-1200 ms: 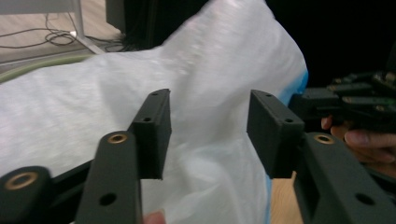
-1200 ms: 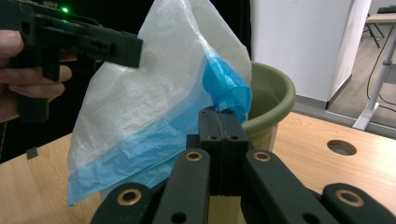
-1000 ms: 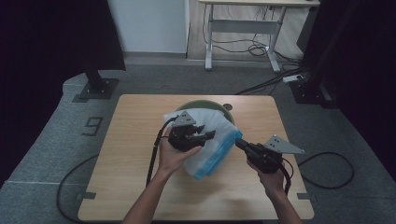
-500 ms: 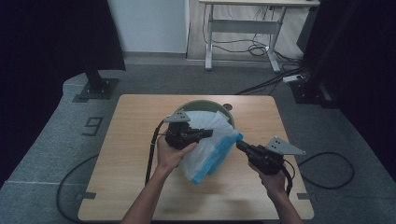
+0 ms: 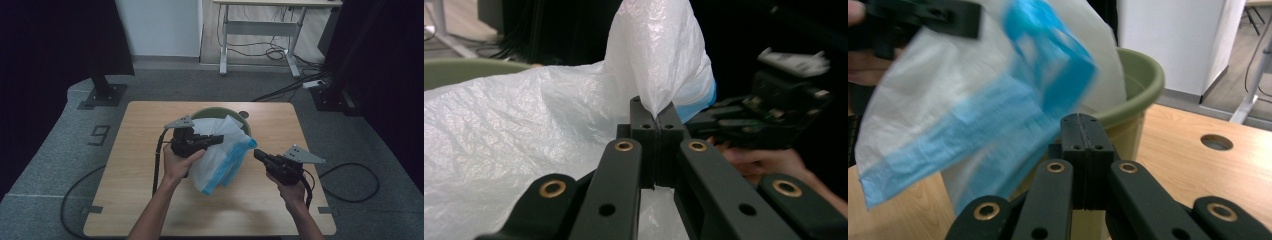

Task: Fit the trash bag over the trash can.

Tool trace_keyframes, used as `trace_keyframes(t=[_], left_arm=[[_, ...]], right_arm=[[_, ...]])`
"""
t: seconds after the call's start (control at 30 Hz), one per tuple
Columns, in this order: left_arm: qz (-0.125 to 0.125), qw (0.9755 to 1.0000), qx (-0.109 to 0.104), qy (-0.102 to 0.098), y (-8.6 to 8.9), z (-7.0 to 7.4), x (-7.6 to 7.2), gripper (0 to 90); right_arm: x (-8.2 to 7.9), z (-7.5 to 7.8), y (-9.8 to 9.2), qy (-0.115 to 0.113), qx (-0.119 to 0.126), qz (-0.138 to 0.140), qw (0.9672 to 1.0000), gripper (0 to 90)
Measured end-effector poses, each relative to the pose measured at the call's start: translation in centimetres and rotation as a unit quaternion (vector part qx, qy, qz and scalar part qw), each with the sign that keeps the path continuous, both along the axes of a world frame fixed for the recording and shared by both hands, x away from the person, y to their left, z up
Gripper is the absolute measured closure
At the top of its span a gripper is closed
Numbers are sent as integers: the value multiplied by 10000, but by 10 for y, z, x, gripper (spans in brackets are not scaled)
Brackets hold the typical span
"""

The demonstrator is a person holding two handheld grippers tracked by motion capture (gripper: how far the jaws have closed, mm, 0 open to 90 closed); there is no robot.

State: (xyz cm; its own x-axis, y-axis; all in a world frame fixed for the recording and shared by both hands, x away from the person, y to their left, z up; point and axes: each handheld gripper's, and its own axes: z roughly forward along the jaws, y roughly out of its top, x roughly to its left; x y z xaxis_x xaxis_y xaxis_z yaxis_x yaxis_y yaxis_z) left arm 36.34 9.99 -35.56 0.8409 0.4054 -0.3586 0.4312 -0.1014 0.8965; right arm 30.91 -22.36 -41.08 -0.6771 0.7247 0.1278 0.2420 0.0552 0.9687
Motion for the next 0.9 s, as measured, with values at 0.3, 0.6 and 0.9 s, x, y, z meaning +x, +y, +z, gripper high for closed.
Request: trace_keyframes(t=[0.3, 0.6, 0.9], left_arm=[[-25, 9998, 64, 171, -1, -5, 4, 893], [-5, 9996, 178, 202, -7, -7, 5, 892], [-51, 9995, 211, 208, -5, -8, 5, 891]], right_arm=[[-6, 1, 0, -226, 144, 162, 9995, 831], [-7, 7, 10, -370, 96, 346, 9987, 733], [-3, 7, 15, -413, 1, 215, 9989, 889]])
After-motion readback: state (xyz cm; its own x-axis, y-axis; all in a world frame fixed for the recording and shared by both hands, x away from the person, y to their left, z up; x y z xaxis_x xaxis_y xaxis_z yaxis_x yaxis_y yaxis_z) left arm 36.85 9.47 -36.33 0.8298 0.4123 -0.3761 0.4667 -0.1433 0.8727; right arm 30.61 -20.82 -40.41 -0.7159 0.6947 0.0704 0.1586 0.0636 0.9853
